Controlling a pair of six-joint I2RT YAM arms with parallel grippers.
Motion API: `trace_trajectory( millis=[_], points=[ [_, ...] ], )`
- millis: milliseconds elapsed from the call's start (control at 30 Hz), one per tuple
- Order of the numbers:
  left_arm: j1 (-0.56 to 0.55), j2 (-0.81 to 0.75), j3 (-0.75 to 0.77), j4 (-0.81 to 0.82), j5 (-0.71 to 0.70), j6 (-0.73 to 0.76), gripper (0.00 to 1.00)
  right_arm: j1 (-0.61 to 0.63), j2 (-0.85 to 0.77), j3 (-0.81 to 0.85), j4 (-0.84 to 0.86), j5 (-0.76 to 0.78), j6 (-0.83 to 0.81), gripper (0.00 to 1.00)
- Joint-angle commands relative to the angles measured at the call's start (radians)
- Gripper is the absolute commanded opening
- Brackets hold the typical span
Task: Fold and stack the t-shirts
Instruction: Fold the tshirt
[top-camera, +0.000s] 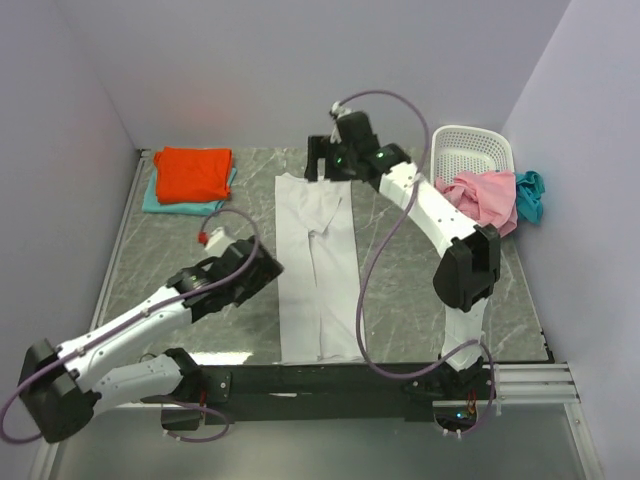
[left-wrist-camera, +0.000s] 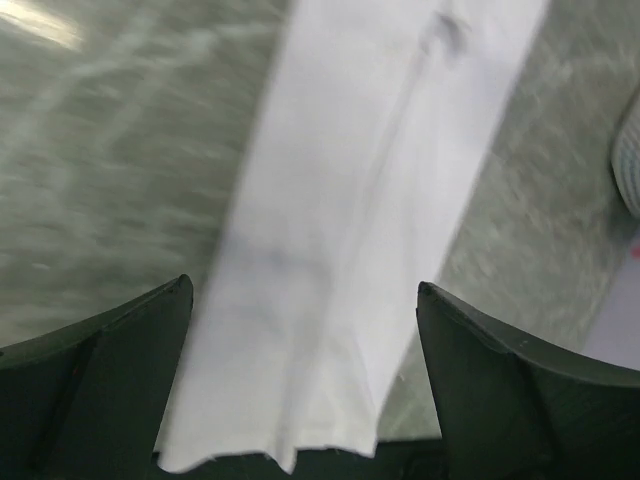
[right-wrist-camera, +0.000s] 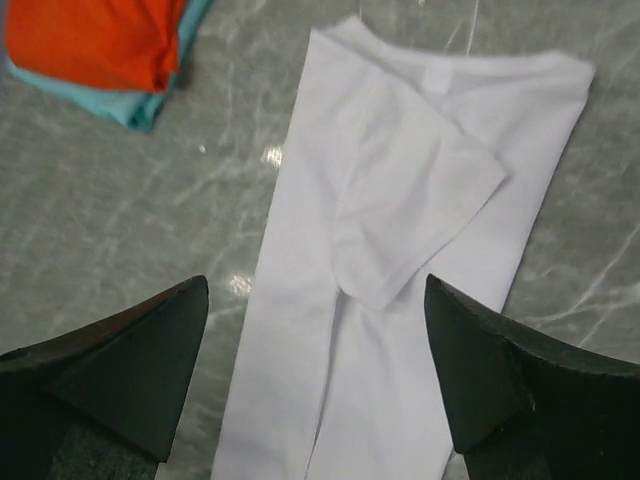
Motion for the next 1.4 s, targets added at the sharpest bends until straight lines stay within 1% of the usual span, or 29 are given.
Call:
trace_trajectory(
  millis=[0, 67, 167, 267, 400, 533, 767, 1000, 1233, 1367],
  points=[
    [0.089, -0.086, -0.09, -0.068, -0.011, 0.033, 0.99, 0.065, -0.047, -0.179, -0.038, 0.192, -0.005, 0.94],
    [0.141, -0.156, -0.135, -0.071, -0.017, 0.04, 0.99, 0.083, -0.074, -0.275, 0.008, 0.212, 0.015, 0.94],
    [0.19, -0.232, -0.17, -0.08, -0.02, 0.056, 0.99, 0.096, -0.082, -0.328, 0.028, 0.212, 0.033, 0.95],
    [0.206, -0.269, -0.188, -0.09, -0.023, 0.063, 0.99, 0.099, -0.036, -0.32, 0.022, 0.216, 0.052, 0.94],
    [0.213, -0.272, -0.204, -0.105, -0.037, 0.055, 0.99, 0.099, 0.051, -0.282, -0.007, 0.236, 0.061, 0.94],
    [0.219, -0.273, -0.216, -0.071, -0.022, 0.072, 0.99, 0.093, 0.112, -0.247, -0.016, 0.249, 0.075, 0.94],
    [0.227, -0.246, -0.221, -0.036, -0.012, 0.09, 0.99, 0.07, 0.221, -0.153, -0.032, 0.227, 0.092, 0.94],
    [0.247, -0.212, -0.236, 0.031, 0.015, 0.113, 0.99, 0.037, 0.309, -0.127, -0.03, 0.239, 0.13, 0.94],
    [0.293, -0.12, -0.215, 0.096, 0.067, 0.182, 0.99, -0.012, 0.369, -0.06, -0.047, 0.212, 0.193, 0.94],
    [0.331, -0.06, -0.19, 0.137, 0.11, 0.224, 0.99, -0.027, 0.421, 0.014, -0.056, 0.183, 0.191, 0.94]
  ],
)
